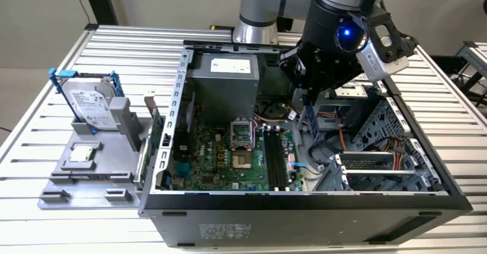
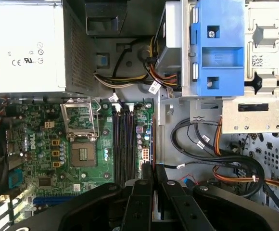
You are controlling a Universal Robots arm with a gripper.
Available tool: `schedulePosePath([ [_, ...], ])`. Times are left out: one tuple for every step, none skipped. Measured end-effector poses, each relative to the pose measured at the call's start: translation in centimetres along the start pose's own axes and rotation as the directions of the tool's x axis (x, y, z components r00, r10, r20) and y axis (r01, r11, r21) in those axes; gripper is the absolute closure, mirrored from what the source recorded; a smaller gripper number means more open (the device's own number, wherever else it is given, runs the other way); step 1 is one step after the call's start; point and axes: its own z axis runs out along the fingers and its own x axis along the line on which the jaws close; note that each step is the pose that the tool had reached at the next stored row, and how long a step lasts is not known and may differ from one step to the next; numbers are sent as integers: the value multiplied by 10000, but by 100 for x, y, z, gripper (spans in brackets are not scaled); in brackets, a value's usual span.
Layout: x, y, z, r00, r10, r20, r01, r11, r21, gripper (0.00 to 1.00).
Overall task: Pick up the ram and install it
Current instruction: 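Insert the ram into the slot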
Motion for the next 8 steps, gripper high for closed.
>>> schedulePosePath([
  [0,0,1,10000,0,0,0,10000,0,100],
  [0,0,1,10000,0,0,0,10000,0,100],
  [0,0,1,10000,1,0,-1,10000,0,100],
  [0,0,5,10000,0,0,0,10000,-2,100],
  [0,0,11,10000,0,1,0,10000,-5,100],
  [1,0,15,10000,0,1,0,10000,-3,100],
  [1,0,18,10000,1,0,-1,10000,-1,100],
  [1,-1,25,10000,0,0,0,10000,-1,100],
])
